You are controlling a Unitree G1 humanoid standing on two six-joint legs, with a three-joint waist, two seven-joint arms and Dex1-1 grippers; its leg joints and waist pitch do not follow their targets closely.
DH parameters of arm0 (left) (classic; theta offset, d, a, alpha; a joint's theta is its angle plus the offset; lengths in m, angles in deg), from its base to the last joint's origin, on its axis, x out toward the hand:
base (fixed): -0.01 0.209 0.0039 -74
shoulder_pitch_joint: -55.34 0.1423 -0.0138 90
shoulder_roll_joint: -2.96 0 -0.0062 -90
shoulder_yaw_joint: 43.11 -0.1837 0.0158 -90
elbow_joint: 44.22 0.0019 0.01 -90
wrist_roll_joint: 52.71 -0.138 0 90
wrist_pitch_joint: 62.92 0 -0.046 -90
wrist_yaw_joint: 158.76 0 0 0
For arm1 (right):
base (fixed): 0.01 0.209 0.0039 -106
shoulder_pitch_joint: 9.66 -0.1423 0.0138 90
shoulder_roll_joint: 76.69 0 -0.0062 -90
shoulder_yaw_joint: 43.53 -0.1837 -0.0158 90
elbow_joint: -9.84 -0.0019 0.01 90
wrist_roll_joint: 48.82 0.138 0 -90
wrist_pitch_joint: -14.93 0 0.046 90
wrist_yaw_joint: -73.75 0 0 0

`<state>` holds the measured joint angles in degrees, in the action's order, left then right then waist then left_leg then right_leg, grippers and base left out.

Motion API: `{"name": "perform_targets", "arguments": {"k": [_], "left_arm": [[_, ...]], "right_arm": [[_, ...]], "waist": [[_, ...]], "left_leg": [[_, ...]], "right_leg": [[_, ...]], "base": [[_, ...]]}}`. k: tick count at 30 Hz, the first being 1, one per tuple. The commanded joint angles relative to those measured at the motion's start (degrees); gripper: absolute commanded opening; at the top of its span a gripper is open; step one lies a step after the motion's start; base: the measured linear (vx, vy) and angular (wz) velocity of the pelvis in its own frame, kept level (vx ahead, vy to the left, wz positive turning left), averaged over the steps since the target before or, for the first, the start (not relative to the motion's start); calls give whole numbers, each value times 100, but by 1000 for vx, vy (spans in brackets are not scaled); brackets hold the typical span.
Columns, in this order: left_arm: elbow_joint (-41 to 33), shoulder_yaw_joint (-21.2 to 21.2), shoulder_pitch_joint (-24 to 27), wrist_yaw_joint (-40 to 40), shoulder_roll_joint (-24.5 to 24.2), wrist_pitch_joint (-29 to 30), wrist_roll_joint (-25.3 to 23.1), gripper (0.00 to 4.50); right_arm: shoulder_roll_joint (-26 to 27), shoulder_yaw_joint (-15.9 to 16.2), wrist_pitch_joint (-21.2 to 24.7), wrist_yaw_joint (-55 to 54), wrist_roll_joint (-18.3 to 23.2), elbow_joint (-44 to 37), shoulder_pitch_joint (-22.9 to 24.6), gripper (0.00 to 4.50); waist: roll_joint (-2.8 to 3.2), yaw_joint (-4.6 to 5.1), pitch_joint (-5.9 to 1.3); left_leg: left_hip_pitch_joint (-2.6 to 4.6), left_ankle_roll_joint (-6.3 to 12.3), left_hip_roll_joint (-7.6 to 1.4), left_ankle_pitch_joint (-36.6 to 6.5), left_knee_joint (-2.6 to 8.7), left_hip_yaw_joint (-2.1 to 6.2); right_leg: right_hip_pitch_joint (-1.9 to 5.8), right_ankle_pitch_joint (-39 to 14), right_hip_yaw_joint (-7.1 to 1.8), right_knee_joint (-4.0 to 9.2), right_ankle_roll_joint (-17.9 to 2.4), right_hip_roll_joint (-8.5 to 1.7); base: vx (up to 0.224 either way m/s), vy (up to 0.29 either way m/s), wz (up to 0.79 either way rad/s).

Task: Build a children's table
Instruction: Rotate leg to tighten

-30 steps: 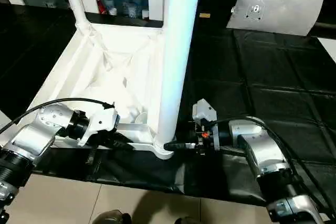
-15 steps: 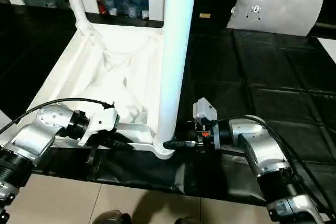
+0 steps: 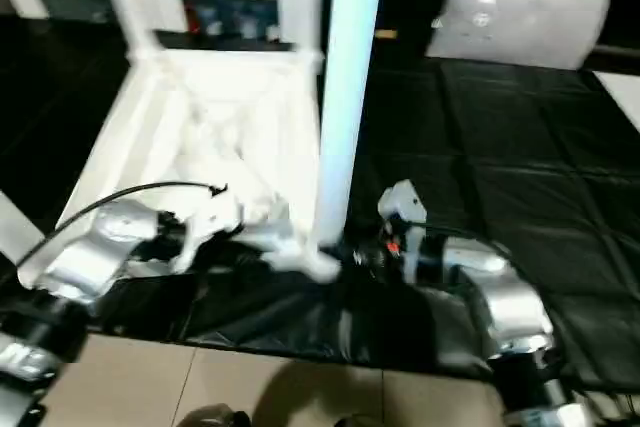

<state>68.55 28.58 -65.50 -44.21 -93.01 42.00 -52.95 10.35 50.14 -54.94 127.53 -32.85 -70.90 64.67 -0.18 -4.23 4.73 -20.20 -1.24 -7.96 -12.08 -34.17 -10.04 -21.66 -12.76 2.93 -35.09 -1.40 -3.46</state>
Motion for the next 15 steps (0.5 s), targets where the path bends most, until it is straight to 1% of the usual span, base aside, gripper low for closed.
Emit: {"name": "perform_targets", "arguments": {"k": [1, 3, 4, 5, 6, 7, 8, 9, 11, 12, 13, 14, 15], "left_arm": [[11, 33, -221, 715, 619, 51, 189, 0], [142, 60, -313, 1029, 801, 95, 91, 0], [268, 102, -411, 1352, 972, 144, 6, 0], [339, 148, -473, 1572, 1096, 200, -71, 0], [445, 196, -558, 1798, 1230, 232, -132, 0], [509, 225, -609, 1924, 1309, 249, -167, 0], [545, 249, -653, 2064, 1383, 283, -203, 0], [607, 291, -728, 2271, 1494, 307, -227, 0], [659, 330, -800, 2450, 1601, 343, -242, 0], [650, 357, -849, 2549, 1705, 336, -247, 0], [627, 346, -852, 2528, 1728, 342, -247, 0], [611, 337, -855, 2507, 1752, 340, -265, 0], [600, 327, -850, 2478, 1755, 336, -273, 0]], "right_arm": [[526, 717, 375, -179, -10, -90, 103, 198], [793, 712, 399, -663, -181, -72, 101, 198], [1043, 711, 376, -1119, -354, -7, 78, 198], [1213, 710, 381, -1451, -457, 24, 60, 198], [1465, 639, 394, -1911, -553, 133, -2, 198], [1623, 586, 408, -2197, -604, 205, -45, 197], [1777, 533, 392, -2479, -666, 277, -98, 197], [2020, 427, 298, -2896, -738, 434, -224, 196], [2275, 302, 215, -3288, -801, 577, -355, 195], [2554, 114, 151, -3727, -792, 703, -522, 195], [2630, 63, 134, -3864, -798, 732, -576, 195], [2707, 10, 116, -4023, -832, 745, -621, 195], [2723, -7, 106, -4048, -840, 735, -626, 195]], "waist": [[-74, 31, -143], [-70, 74, -146], [-54, 112, -145], [-54, 131, -128], [-57, 139, -138], [-63, 155, -130], [-53, 167, -147], [-57, 195, -147], [-45, 215, -169], [-39, 215, -203], [-36, 226, -199], [-29, 226, -235], [-26, 222, -249]], "left_leg": [[32, 67, -570, -1546, 572, 286], [50, 25, -570, -1629, 576, 291], [37, 17, -562, -1629, 586, 298], [33, -6, -566, -1664, 596, 294], [60, -45, -556, -1776, 593, 306], [57, -58, -556, -1801, 601, 307], [52, -95, -544, -1801, 601, 318], [29, -98, -540, -1781, 611, 320], [40, -80, -549, -1720, 615, 311], [30, -56, -560, -1569, 611, 299], [16, -36, -560, -1498, 611, 283], [-1, -1, -554, -1222, 600, 269], [-8, 35, -552, -1046, 591, 257]], "right_leg": [[104, -2774, -382, 624, -916, -683], [78, -2836, -394, 642, -863, -683], [76, -2816, -395, 650, -822, -677], [58, -2842, -400, 654, -807, -667], [44, -2987, -398, 668, -758, -678], [34, -3058, -405, 678, -729, -675], [31, -3101, -409, 675, -693, -684], [30, -3064, -414, 677, -673, -678], [19, -2783, -423, 666, -722, -670], [48, -2396, -426, 635, -802, -663], [42, -2185, -437, 621, -861, -658], [81, -1631, -426, 565, -981, -643], [98, -1302, -420, 536, -1036, -633]], "base": [[0, 0, 0], [0, 0, 0], [0, 0, 0], [0, 0, 0], [0, 0, 0], [0, 0, 0], [0, 0, 0], [0, 0, 0], [0, 0, 0], [0, 0, 0], [0, 0, 0], [0, 0, 0], [0, 0, 0]]}}
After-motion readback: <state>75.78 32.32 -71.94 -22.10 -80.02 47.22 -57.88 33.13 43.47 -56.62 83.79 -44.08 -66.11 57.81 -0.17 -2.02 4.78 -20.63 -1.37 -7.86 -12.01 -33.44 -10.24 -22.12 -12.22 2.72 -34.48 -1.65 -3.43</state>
